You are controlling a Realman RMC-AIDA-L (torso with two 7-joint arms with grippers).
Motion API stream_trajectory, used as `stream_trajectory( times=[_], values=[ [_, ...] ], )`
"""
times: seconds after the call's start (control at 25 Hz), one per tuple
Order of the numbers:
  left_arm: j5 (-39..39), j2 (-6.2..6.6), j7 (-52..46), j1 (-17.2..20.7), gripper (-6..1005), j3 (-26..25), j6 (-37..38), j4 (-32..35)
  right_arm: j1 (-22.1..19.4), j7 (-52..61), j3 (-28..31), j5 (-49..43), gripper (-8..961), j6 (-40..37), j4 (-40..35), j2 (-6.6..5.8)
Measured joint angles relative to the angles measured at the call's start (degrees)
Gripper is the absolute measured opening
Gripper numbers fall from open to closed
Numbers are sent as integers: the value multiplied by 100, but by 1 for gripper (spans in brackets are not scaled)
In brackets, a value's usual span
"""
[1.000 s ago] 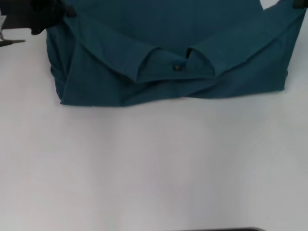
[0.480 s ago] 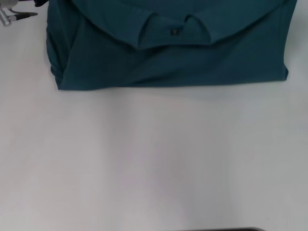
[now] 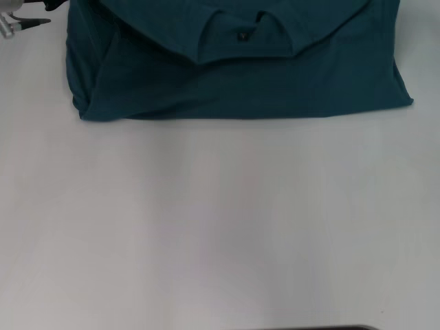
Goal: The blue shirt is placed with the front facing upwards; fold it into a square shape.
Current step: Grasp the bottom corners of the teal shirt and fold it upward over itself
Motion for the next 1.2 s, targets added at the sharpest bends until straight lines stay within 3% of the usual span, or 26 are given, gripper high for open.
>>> stream_trajectory(
  times=[0.52,1.2],
  values=[
    [2,-97,11,32,11,14,-19,0,477,-302,-407,-360,137,450,551,53],
    [10,-214,-107,85,12,22,-144,-179,583,-305,-605,-566,157,845,509,70]
  ],
)
